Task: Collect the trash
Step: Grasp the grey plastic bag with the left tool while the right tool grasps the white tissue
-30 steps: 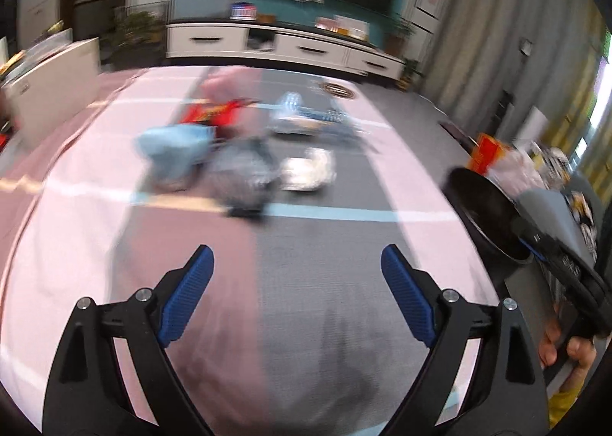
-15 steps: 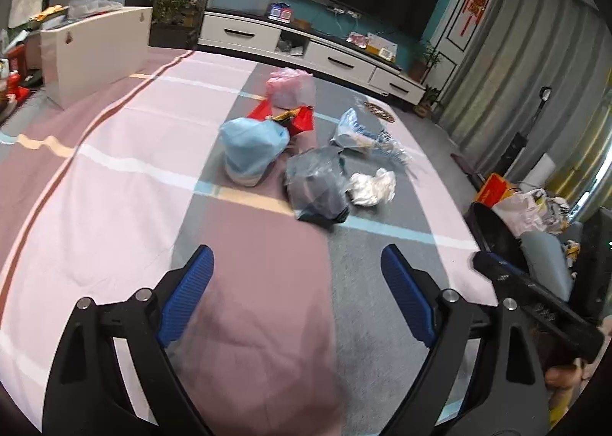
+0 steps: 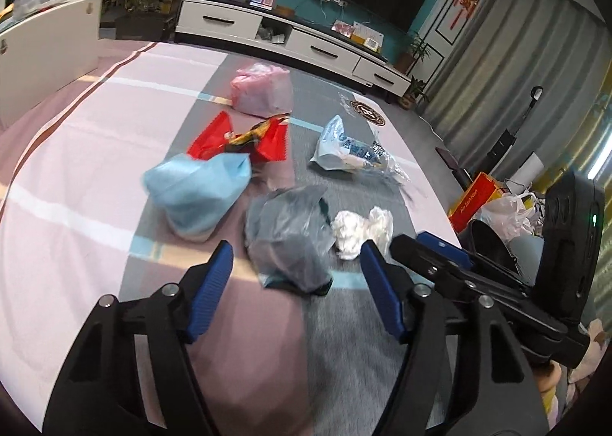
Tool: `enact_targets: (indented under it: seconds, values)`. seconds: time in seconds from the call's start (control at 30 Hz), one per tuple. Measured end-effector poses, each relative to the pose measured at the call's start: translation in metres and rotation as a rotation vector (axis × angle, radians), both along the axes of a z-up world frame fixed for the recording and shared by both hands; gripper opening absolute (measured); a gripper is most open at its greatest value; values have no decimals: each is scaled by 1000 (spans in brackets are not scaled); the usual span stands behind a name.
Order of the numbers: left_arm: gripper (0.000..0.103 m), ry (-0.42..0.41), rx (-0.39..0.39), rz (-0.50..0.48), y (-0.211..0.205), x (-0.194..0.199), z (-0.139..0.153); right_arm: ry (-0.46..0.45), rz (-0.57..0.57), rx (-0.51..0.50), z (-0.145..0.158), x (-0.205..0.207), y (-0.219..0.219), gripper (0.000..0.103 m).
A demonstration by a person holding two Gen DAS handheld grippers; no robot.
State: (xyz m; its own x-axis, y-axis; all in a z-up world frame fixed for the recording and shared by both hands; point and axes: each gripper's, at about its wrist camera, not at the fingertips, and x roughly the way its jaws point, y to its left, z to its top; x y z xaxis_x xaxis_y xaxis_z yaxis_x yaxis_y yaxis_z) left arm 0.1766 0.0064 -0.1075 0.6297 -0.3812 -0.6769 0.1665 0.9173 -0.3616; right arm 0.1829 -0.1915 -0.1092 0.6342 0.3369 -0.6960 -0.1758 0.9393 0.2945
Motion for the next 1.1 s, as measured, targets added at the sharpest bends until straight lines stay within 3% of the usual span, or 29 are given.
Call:
enact_targets:
  seconds: [0.17,0.23,0.27,0.33,0.43,0.67,0.87,1.1]
  values:
    - [51,4,38,2,-11,17,-6,16,2,27,-4,18,4,52]
    - [47,5,47,4,-10,22,-8,31,13,50,-7,23,4,42]
    - [39,7,48,5,-10,23,-9,38,15,58,-9,24,4,39]
    - [38,7,47,2,-10,23,-10,55,8,52,-13,26,4,24]
    - [32,5,53,4,-10,20,-10,57,-6,55,-14,24,1,14]
    - [28,-29,38,-28,-13,-2,4,-1,-60,82,6,-3,-21,12]
    - [28,-75,7,-55,-17,-36,26,-72,-142,120,22,-50,-57,12]
    - [29,-94,-16,-136,-44,-63,45,-152,-339,115,29,-110,-112,12]
